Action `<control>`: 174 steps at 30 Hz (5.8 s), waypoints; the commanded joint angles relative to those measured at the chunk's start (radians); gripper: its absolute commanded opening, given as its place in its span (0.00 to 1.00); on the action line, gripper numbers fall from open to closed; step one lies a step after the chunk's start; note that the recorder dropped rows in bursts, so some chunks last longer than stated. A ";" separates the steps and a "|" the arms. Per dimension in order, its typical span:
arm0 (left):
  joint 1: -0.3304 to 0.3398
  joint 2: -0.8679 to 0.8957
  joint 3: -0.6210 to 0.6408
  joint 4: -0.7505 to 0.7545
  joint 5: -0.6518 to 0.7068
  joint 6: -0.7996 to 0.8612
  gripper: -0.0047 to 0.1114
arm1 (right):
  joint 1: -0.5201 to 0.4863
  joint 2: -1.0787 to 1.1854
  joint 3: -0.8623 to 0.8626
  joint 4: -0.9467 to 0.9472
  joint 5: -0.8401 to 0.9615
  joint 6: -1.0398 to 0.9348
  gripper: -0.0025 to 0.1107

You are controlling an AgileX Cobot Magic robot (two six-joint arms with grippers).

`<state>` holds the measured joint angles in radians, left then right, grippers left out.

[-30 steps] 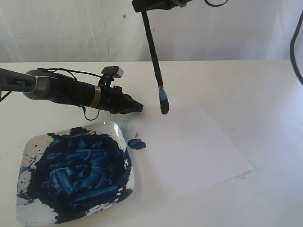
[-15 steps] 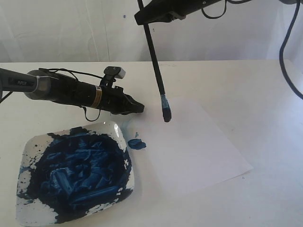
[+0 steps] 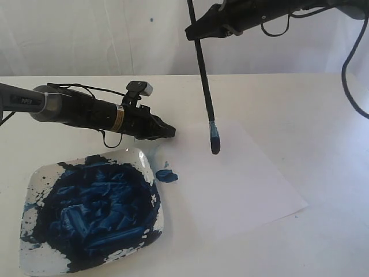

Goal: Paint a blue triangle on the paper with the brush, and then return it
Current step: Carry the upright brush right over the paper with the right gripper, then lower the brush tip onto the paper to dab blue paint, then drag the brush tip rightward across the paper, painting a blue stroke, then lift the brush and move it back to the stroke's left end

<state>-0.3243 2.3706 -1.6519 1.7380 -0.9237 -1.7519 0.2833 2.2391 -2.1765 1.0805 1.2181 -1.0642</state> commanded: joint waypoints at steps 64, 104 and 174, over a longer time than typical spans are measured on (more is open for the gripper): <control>-0.002 -0.005 0.000 0.006 0.005 0.003 0.04 | -0.030 0.126 0.073 0.265 -0.076 -0.012 0.02; -0.002 -0.005 0.000 0.006 0.005 0.003 0.04 | -0.127 0.093 0.073 0.108 0.003 0.071 0.02; -0.002 -0.005 0.000 0.006 0.005 0.003 0.04 | -0.302 -0.013 0.073 0.166 0.003 0.092 0.02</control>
<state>-0.3243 2.3706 -1.6519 1.7380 -0.9237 -1.7498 -0.0112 2.2464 -2.1041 1.1478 1.2201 -0.9449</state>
